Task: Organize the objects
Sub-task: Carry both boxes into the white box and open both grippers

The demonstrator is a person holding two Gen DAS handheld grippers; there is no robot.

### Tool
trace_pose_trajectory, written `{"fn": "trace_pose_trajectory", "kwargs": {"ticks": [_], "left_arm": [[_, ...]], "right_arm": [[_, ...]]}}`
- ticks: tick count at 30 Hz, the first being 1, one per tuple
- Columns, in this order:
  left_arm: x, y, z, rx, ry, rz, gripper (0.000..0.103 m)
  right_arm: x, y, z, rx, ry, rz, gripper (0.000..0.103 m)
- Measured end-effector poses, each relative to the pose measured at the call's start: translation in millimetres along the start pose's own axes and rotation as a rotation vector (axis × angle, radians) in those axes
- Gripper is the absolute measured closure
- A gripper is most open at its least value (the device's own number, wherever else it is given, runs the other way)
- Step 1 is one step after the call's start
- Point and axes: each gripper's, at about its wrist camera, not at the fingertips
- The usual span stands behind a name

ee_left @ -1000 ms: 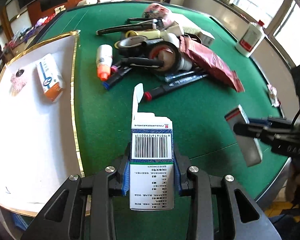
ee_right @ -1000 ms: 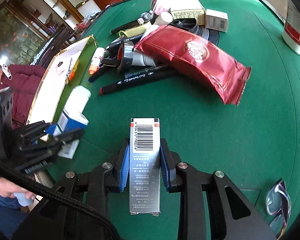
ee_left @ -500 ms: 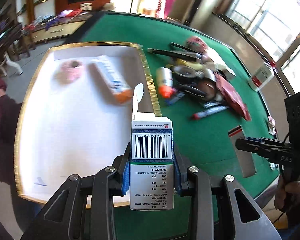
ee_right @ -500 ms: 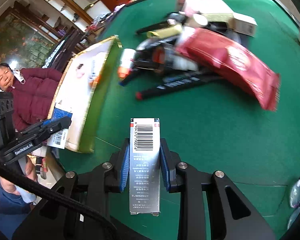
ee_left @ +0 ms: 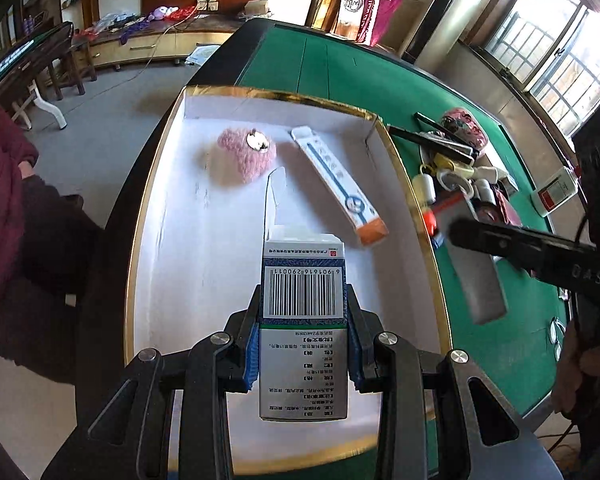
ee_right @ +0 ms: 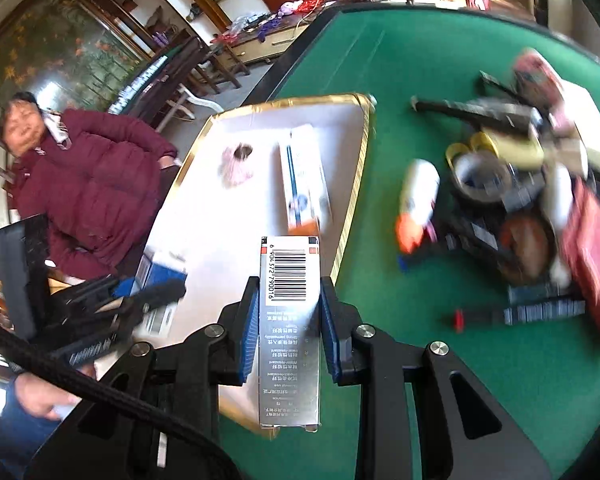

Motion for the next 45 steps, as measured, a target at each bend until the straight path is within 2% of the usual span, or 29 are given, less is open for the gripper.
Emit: {"fn": "trace_pose_trajectory", "kwargs": {"ticks": [5, 13, 18, 27, 30, 34, 39, 40, 42, 45], "left_arm": [[-34, 2, -21, 0.008, 0.02, 0.023, 0.074], [-82, 9, -39, 0.066, 0.039, 0.024, 0.074], [-95, 4, -44, 0.033, 0.041, -0.003, 0.074], [-99, 3, -48, 0.021, 0.022, -0.022, 0.073], [-103, -1, -49, 0.019, 0.023, -0.018, 0.072], [-101, -3, -51, 0.039, 0.018, -0.013, 0.058], [-73, -8, -50, 0.024, -0.031, -0.007, 0.058], [-65, -9, -49, 0.02, -0.044, -0.004, 0.058], [-50, -11, -46, 0.015, -0.066, 0.008, 0.055], [-31, -18, -39, 0.007, -0.092, 0.021, 0.052]], "right_arm": [[-46, 11, -41, 0.035, -0.01, 0.078, 0.078], [-98, 0, -72, 0.049, 0.015, 0.189, 0.078], [-117, -7, -79, 0.061, 0.039, 0.235, 0.078], [-129, -14, -81, 0.055, 0.048, 0.249, 0.078], [-125, -12, -84, 0.062, 0.036, 0.245, 0.077], [-105, -8, -84, 0.079, -0.008, 0.222, 0.057], [-50, -20, -77, 0.042, -0.09, 0.151, 0.053], [-34, -30, -74, 0.023, -0.109, 0.145, 0.047], [1, -58, -65, -0.02, -0.161, 0.156, 0.045], [52, -124, -57, -0.1, -0.223, 0.244, 0.035]]}}
Point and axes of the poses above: each gripper's, at about its wrist camera, not at the fingertips, and x roughly against the way its jaws point, y to its left, z to its underside, and after that the axes turned 12 degrees about -y, right-handed
